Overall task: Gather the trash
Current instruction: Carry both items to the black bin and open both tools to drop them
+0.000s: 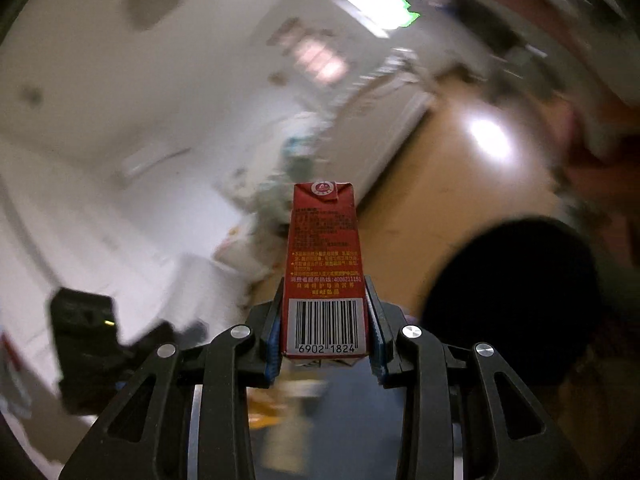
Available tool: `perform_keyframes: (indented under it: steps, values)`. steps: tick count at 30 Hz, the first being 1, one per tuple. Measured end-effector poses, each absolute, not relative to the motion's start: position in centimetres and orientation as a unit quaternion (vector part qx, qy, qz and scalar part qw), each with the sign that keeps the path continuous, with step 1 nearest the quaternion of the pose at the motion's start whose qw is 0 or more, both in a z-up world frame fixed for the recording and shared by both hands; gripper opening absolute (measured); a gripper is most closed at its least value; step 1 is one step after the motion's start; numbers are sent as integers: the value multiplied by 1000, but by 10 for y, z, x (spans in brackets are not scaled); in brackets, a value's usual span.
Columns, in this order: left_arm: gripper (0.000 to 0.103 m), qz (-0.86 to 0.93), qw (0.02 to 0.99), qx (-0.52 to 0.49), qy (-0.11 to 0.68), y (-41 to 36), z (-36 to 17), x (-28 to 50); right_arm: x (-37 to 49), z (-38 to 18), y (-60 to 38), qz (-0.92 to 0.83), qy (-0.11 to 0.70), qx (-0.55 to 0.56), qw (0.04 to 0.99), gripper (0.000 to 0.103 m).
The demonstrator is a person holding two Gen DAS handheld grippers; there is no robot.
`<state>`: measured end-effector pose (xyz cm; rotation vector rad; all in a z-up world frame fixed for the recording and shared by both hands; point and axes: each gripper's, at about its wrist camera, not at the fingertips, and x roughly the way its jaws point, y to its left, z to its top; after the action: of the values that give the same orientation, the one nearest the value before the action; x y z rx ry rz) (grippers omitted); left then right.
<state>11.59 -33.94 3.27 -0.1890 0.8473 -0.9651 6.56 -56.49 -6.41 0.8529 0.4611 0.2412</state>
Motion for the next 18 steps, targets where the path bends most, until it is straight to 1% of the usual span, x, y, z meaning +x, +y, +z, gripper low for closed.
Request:
perform_keyframes:
  steps: [3,6,8,13,16,18]
  values:
    - [39,-439,785,-71,432,-387,-7,140,73,-119,-595,87,248,452,852,34]
    - [39,-427,772,-65,466,-415,-37,159,82,-168,-619,74,274,479,831,34]
    - [39,-420,768,-64,479,-423,-42,169,86,-188,-623,70,285,483,825,34]
    - [39,-400,764,-54,504,-432,-57,177,100,-210,-619,69,300,491,815,34]
    - [45,-386,765,-54,512,-431,-59,181,107,-208,-613,72,308,494,810,36]
    - [54,-379,764,-56,519,-429,-62,183,120,-195,-608,67,309,492,811,50]
